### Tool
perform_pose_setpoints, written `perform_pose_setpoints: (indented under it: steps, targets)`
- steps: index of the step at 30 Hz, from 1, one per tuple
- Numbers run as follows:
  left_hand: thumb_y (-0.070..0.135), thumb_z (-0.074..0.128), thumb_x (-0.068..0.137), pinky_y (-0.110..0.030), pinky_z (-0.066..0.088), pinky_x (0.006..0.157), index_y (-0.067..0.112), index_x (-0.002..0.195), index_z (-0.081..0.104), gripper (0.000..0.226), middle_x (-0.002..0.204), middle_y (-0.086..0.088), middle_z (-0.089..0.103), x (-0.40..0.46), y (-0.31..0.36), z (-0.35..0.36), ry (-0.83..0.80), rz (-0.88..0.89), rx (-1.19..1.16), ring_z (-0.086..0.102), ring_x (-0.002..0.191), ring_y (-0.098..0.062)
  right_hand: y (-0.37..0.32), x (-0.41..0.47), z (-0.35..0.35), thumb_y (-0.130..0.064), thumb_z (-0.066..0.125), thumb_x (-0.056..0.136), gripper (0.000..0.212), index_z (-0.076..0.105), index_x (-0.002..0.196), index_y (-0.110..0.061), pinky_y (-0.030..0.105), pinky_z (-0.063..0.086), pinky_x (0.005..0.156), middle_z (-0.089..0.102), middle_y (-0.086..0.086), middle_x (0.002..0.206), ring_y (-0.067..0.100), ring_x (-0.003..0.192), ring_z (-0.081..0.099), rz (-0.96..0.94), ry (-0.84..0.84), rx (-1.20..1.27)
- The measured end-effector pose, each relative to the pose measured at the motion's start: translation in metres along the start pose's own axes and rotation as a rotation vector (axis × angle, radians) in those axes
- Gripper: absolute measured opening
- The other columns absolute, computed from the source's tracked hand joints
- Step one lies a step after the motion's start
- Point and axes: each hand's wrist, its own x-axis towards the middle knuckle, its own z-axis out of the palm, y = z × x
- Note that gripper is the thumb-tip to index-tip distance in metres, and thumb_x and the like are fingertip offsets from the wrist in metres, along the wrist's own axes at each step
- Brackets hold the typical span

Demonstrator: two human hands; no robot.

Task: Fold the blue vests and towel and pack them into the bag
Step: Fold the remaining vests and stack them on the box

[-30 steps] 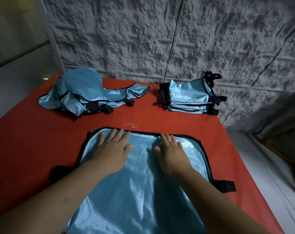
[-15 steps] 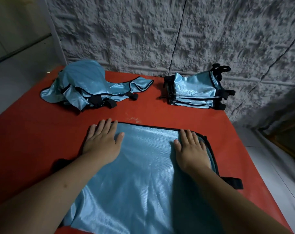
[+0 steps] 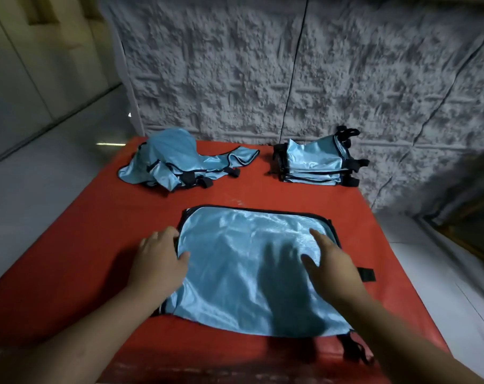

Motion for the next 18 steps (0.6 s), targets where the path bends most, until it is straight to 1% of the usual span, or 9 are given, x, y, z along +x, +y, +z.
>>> perform_pose_setpoints:
  steps: [2,3,5,6,8,10,11,15,18]
  targets:
    - [0.037,0.075,0.082,-0.038,0.049,0.083,0.023,0.090,0.057,0.025,0.089,0.000,0.065,-0.018,-0.020,-0.007,-0.049,-0.081,-0.019,0.062,0.094,-0.028,0.009,-0.012,-0.019,-0.025,0.070,0.091,0.052,0.056,0.140,-0.016,0.030,0.047,0.086,0.069,0.008,0.126,0.026,0.105,0.066,0.148,0.079,0.072]
    - [0.043,0.076,0.081,-0.036,0.051,0.078,0.024,0.082,0.057,0.027,0.082,0.005,0.066,-0.028,-0.027,-0.007,-0.106,-0.126,-0.031,0.065,0.087,-0.024,0.014,-0.020,-0.026,-0.023,0.071,0.088,0.041,0.065,0.128,-0.016,0.029,0.047,0.077,0.074,0.006,0.107,0.024,0.089,0.066,0.215,0.092,0.082]
    - [0.059,0.075,0.075,-0.033,0.052,0.073,0.023,0.077,0.058,0.039,0.079,0.010,0.066,-0.045,-0.038,-0.007,-0.190,-0.181,-0.020,0.066,0.082,-0.018,0.020,-0.039,-0.039,-0.019,0.071,0.082,0.013,0.072,0.095,-0.017,0.033,0.050,0.068,0.072,0.004,0.081,0.028,0.074,0.064,0.297,0.119,0.061]
    - [0.065,0.075,0.072,-0.031,0.051,0.072,0.023,0.077,0.058,0.045,0.082,0.010,0.065,-0.052,-0.042,-0.007,-0.216,-0.189,-0.012,0.066,0.083,-0.017,0.023,-0.051,-0.045,-0.019,0.070,0.081,0.004,0.070,0.085,-0.019,0.034,0.050,0.066,0.071,0.005,0.077,0.030,0.074,0.065,0.348,0.121,0.077]
    - [0.068,0.077,0.068,-0.030,0.050,0.073,0.028,0.081,0.060,0.045,0.087,0.009,0.064,-0.063,-0.047,-0.008,-0.249,-0.193,-0.038,0.065,0.085,-0.017,0.035,-0.076,-0.052,-0.019,0.069,0.080,0.007,0.071,0.087,-0.022,0.034,0.047,0.066,0.073,0.010,0.083,0.032,0.081,0.067,0.461,0.103,0.139]
    - [0.062,0.083,0.065,-0.031,0.053,0.074,0.030,0.078,0.067,0.039,0.087,0.009,0.069,-0.065,-0.059,-0.007,-0.279,-0.207,-0.109,0.066,0.081,-0.014,0.047,-0.089,-0.044,-0.024,0.071,0.078,0.021,0.074,0.091,-0.007,0.037,0.051,0.069,0.075,0.013,0.085,0.032,0.086,0.071,0.517,0.015,0.135]
    - [0.057,0.087,0.064,-0.032,0.055,0.072,0.031,0.077,0.069,0.034,0.086,0.008,0.072,-0.068,-0.062,-0.005,-0.292,-0.202,-0.152,0.066,0.076,-0.013,0.051,-0.096,-0.041,-0.026,0.073,0.076,0.024,0.076,0.091,-0.007,0.036,0.054,0.069,0.075,0.012,0.080,0.030,0.081,0.072,0.535,-0.052,0.132]
    - [0.026,0.090,0.072,-0.030,0.048,0.043,0.023,0.083,0.072,0.021,0.070,-0.010,0.074,-0.079,-0.055,-0.003,-0.326,-0.249,-0.316,0.062,0.043,-0.027,0.061,-0.109,-0.024,-0.020,0.080,0.073,0.021,0.073,0.092,-0.016,0.028,0.050,0.054,0.069,0.001,0.059,0.018,0.055,0.065,0.546,-0.153,0.247]
    - [0.014,0.089,0.072,-0.033,0.052,0.047,0.020,0.080,0.073,0.019,0.072,-0.008,0.073,-0.080,-0.047,0.002,-0.299,-0.243,-0.361,0.067,0.056,-0.026,0.060,-0.109,-0.015,-0.019,0.079,0.078,0.026,0.071,0.102,-0.017,0.022,0.044,0.051,0.068,-0.001,0.068,0.015,0.059,0.061,0.483,-0.117,0.237]
